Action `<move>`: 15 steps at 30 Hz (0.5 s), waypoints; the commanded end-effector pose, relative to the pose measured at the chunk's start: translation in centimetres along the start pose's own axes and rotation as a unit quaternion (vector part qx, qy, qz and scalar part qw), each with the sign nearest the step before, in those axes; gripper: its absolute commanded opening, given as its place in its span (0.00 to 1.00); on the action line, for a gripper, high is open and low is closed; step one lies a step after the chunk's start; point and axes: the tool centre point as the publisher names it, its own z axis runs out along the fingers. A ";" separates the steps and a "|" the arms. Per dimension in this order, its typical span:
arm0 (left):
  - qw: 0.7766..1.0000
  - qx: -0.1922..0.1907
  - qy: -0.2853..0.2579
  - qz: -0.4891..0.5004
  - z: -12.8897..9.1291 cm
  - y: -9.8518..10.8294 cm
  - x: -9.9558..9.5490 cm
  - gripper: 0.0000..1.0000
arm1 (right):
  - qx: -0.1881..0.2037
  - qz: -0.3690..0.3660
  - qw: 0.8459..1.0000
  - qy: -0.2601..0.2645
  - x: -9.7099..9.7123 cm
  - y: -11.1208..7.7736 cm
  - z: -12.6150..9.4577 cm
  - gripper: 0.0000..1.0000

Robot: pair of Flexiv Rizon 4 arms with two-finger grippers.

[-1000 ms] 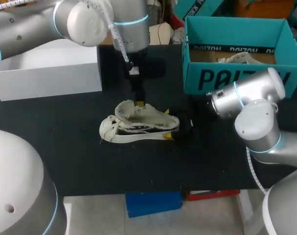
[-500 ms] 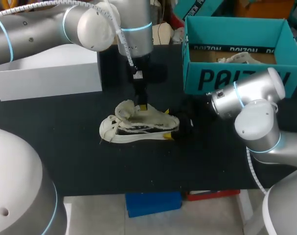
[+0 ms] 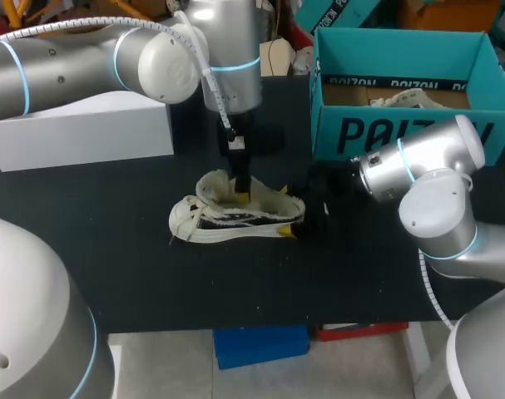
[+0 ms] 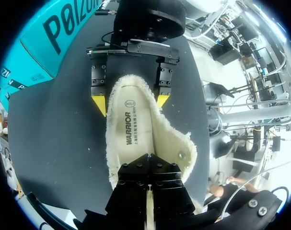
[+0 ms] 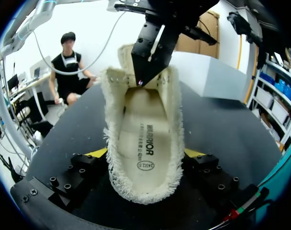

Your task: Take the shoe out of the shoebox, open the shoe tongue, remove and reinsert the insole, then place the shoe into the shoebox

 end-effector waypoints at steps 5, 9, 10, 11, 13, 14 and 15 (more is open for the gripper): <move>1.000 0.003 0.004 -0.003 1.8 -0.6 0.4 0.00 | 0.000 0.000 1.000 0.000 0.0 -0.1 0.0 0.00; 1.000 0.004 0.008 -0.003 2.6 -0.9 0.7 0.00 | 0.000 0.000 1.000 0.000 0.0 -0.1 0.0 0.00; 1.000 0.004 0.009 -0.003 2.9 -0.9 0.7 0.00 | 0.000 0.000 1.000 0.000 0.0 -0.1 0.0 0.00; 1.000 0.003 0.010 -0.003 3.2 -0.9 0.7 0.00 | 0.000 0.000 1.000 0.000 0.0 -0.1 0.0 0.00; 1.000 0.004 0.013 -0.003 3.7 -0.8 0.7 0.00 | 0.000 0.000 1.000 0.000 0.0 -0.1 0.0 0.00; 1.000 0.004 0.015 -0.005 3.9 -0.8 0.6 0.00 | 0.000 0.000 1.000 0.000 0.0 -0.1 0.0 0.00; 1.000 0.006 0.019 -0.005 4.1 -0.8 0.6 0.00 | 0.000 0.000 1.000 0.000 0.0 -0.1 0.0 0.00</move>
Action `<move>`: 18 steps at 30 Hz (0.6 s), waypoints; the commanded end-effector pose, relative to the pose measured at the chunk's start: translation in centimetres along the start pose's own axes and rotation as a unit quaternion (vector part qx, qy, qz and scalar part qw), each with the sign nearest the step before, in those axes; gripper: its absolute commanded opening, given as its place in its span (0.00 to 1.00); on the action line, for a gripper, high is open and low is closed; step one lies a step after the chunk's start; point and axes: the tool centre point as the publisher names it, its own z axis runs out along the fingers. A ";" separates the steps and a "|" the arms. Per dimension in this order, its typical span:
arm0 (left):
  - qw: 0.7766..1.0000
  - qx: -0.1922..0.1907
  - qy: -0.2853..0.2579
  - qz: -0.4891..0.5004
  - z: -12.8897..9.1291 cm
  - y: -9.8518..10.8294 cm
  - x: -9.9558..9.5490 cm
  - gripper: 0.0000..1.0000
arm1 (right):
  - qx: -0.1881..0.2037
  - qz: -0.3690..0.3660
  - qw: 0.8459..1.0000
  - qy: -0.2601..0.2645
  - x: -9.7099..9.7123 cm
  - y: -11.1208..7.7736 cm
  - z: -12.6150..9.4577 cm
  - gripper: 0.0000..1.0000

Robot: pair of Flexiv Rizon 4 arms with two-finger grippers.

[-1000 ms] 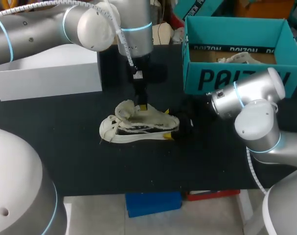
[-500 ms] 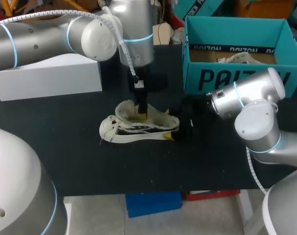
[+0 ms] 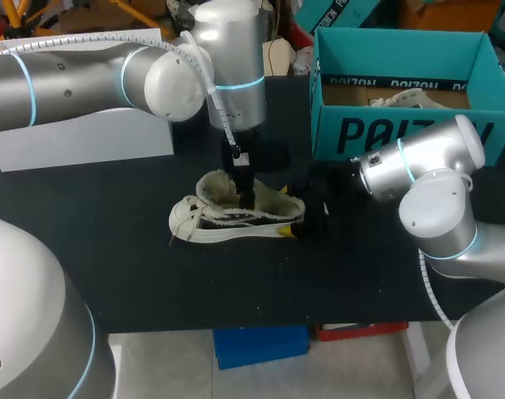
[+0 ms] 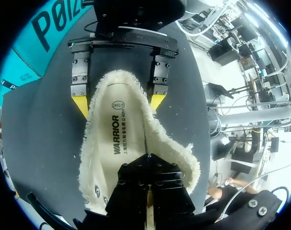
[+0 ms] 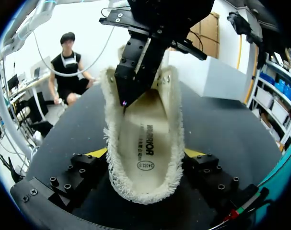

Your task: Take the shoe out of the shoebox, open the shoe tongue, remove and reinsert the insole, then place the shoe into the shoebox

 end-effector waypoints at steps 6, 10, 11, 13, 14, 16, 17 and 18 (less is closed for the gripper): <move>1.000 0.008 0.011 0.003 2.0 -0.4 -0.1 0.00 | 0.000 0.000 1.000 0.000 0.0 -0.1 0.0 0.00; 1.000 0.010 0.018 0.001 2.6 -0.5 -0.1 0.00 | 0.000 0.000 1.000 0.000 0.0 -0.1 0.0 0.00; 1.000 0.008 0.016 0.000 2.7 -0.5 -0.1 0.00 | 0.000 0.000 1.000 0.000 0.0 -0.1 0.0 0.00; 1.000 0.006 0.014 -0.001 2.9 -0.5 0.0 0.00 | 0.000 0.000 1.000 0.000 0.0 -0.1 0.0 0.00; 1.000 0.007 0.014 -0.001 2.9 -0.5 -0.1 0.00 | 0.000 0.000 1.000 0.000 0.0 -0.1 0.0 0.00; 1.000 0.003 0.005 -0.008 3.0 -0.5 -0.1 0.00 | 0.000 0.000 1.000 0.000 0.0 -0.1 0.0 0.00; 1.000 0.003 0.000 -0.013 3.0 -0.4 -0.1 0.00 | 0.000 0.000 1.000 0.000 0.0 -0.1 0.0 0.00; 1.000 0.000 -0.010 -0.018 3.0 -0.4 -0.1 0.00 | 0.000 0.000 1.000 0.000 0.0 -0.1 0.0 0.00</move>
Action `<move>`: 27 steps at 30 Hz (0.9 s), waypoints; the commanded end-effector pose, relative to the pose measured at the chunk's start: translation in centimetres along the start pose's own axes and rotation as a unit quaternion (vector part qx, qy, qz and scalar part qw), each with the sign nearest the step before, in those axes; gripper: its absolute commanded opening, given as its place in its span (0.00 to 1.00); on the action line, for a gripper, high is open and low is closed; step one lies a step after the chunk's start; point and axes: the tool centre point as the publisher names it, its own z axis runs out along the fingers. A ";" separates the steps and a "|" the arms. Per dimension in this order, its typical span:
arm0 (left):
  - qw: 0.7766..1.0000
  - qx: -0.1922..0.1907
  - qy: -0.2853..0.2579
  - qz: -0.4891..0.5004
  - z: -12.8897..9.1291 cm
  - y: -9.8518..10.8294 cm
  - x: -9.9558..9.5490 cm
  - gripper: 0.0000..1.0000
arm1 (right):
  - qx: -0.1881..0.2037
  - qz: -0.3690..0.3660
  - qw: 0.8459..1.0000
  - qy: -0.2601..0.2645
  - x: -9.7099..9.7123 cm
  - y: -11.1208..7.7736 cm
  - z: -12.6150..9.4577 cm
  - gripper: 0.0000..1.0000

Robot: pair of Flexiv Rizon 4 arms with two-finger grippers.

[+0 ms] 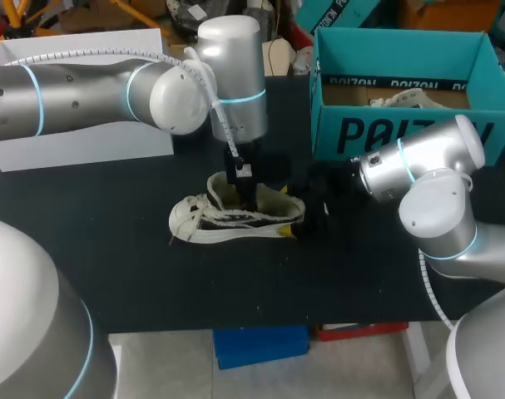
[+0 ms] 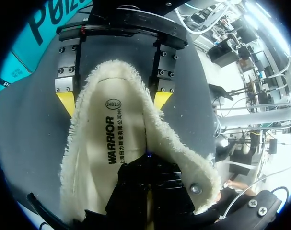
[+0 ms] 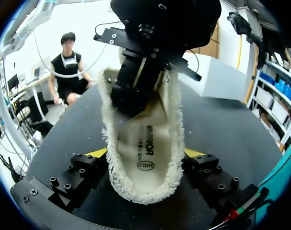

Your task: Take the shoe out of the shoebox, open the shoe tongue, remove and reinsert the insole, then place the shoe into the shoebox

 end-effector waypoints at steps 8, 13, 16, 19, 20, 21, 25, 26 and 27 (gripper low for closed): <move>1.000 -0.008 -0.025 -0.012 0.7 -0.1 0.3 0.00 | 0.000 0.001 1.000 0.000 -0.1 0.0 0.0 0.00; 1.000 -0.010 -0.023 -0.013 0.9 -0.1 0.4 0.00 | 0.000 0.001 1.000 0.000 -0.1 0.0 0.0 0.00; 1.000 -0.012 -0.021 -0.014 1.1 -0.1 0.4 0.27 | 0.000 0.001 1.000 0.000 -0.1 0.0 0.0 0.00; 1.000 -0.013 -0.020 -0.018 1.1 0.0 0.5 0.42 | 0.000 0.001 1.000 0.000 -0.1 0.0 0.0 0.00; 1.000 -0.013 -0.021 -0.018 1.1 0.0 0.5 0.41 | 0.000 0.001 1.000 0.000 -0.1 0.0 0.0 0.00; 1.000 -0.013 -0.022 -0.018 1.1 0.0 0.5 0.39 | 0.000 0.001 1.000 0.000 -0.1 0.0 0.0 0.00; 0.998 -0.032 -0.039 -0.024 1.1 0.2 0.4 0.34 | 0.000 0.001 1.000 0.000 -0.1 0.0 0.0 0.00; 0.998 -0.038 -0.046 -0.026 1.2 0.2 0.4 0.33 | 0.000 0.001 1.000 0.000 -0.1 0.0 0.0 0.00; 0.997 -0.043 -0.050 -0.027 1.2 0.2 0.4 0.33 | 0.000 0.001 1.000 0.000 -0.1 0.0 0.0 0.00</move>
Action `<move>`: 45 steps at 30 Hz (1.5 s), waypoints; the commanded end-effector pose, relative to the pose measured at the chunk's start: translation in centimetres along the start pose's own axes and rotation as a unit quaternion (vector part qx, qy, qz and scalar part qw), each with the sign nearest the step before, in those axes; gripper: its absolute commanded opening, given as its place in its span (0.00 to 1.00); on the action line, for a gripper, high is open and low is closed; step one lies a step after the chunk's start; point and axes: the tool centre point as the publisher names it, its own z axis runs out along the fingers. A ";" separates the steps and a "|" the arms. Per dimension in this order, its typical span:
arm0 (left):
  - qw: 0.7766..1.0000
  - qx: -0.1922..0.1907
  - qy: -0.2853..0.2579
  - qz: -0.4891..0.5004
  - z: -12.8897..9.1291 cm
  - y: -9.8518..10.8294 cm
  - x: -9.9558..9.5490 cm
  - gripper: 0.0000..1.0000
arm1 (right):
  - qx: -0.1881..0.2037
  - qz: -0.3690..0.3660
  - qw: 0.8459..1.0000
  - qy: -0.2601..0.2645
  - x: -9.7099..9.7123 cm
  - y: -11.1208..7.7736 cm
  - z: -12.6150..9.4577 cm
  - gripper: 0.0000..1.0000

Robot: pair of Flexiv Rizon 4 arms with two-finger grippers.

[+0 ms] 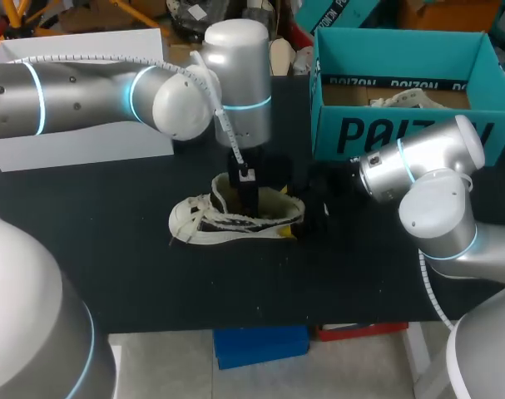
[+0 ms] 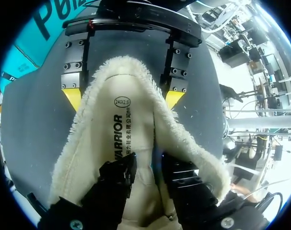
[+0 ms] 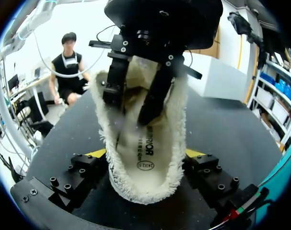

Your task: Take the shoe out of the shoebox, open the shoe tongue, remove and reinsert the insole, then place the shoe into the shoebox

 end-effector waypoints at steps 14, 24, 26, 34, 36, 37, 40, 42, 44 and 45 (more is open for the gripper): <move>0.984 -0.104 -0.145 -0.023 1.7 1.0 -0.3 0.33 | 0.000 0.001 1.000 0.000 -0.1 -0.1 0.0 0.00; 0.948 -0.156 -0.269 -0.062 2.5 2.2 -1.8 0.34 | 0.000 0.001 1.000 0.000 -0.1 -0.1 0.0 0.00; 0.944 -0.152 -0.284 -0.071 2.2 2.5 -2.3 0.31 | 0.000 0.001 1.000 0.000 -0.1 -0.1 0.0 0.00; 0.928 -0.120 -0.336 -0.108 -0.9 3.7 -4.3 0.31 | 0.000 0.001 1.000 0.000 -0.1 -0.1 0.0 0.00; 0.925 -0.115 -0.345 -0.111 -1.5 3.7 -4.6 0.33 | 0.000 0.001 1.000 0.000 -0.1 -0.1 0.0 0.00; 0.921 -0.119 -0.354 -0.111 -1.6 3.7 -4.6 0.34 | 0.000 0.001 1.000 0.000 -0.1 -0.1 0.0 0.00; 0.918 -0.112 -0.363 -0.118 -1.9 3.7 -4.8 0.33 | 0.000 0.001 1.000 0.000 -0.1 -0.1 0.0 0.00; 0.919 -0.106 -0.359 -0.122 -2.0 3.6 -5.0 0.31 | 0.000 0.001 1.000 0.000 -0.1 -0.1 0.0 0.00; 0.920 -0.106 -0.357 -0.120 -1.8 3.5 -5.1 0.30 | 0.000 0.001 1.000 0.000 -0.1 -0.1 0.0 0.00; 0.921 -0.106 -0.356 -0.119 -1.7 3.4 -5.1 0.30 | 0.000 0.001 1.000 0.000 -0.1 -0.1 0.0 0.00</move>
